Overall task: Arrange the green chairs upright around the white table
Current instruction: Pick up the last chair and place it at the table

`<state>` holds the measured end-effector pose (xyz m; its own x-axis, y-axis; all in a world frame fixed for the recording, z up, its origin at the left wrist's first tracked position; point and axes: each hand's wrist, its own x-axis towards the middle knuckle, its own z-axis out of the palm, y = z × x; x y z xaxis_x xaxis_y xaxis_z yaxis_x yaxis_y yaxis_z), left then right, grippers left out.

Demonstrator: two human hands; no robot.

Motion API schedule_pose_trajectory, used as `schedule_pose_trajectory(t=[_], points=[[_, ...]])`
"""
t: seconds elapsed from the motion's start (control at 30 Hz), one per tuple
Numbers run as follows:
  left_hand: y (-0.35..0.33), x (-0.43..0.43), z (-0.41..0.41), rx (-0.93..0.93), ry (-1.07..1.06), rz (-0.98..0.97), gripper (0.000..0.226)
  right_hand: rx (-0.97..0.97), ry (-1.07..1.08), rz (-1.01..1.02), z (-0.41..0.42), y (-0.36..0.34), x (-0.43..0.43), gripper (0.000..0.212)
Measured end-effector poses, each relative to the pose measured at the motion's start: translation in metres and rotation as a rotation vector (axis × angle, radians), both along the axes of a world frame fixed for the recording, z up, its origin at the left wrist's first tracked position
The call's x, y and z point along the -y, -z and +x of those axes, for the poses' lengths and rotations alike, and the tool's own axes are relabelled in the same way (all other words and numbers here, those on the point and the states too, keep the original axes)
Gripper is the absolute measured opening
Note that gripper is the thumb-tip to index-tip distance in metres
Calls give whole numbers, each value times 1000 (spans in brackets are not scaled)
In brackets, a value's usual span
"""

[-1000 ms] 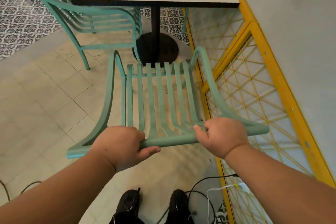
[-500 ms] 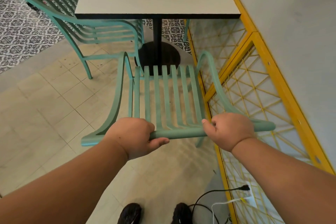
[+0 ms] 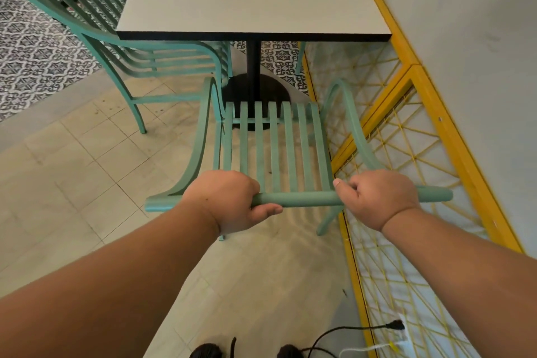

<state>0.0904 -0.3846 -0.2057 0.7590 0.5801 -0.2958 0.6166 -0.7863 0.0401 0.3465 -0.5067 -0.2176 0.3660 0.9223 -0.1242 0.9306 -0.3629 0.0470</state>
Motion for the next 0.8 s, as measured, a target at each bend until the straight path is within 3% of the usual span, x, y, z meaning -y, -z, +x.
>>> schedule_pose_trajectory(t=[0.27, 0.53, 0.63, 0.73, 0.8], points=[[-1, -8, 12, 18, 10, 1, 67, 35, -42, 6, 13, 2, -7, 73], [-1, -8, 13, 35, -84, -41, 70, -106, -120, -183, 16, -15, -15, 112], [-10, -9, 7, 68, -166, -31, 73, -89, -183, -97, 8, -25, -15, 126], [-13, -17, -13, 49, -198, 91, 89, -153, -187, -128, -15, -26, -17, 115], [-9, -21, -23, -68, -274, 14, 100, -125, -171, -193, -24, -20, -20, 105]])
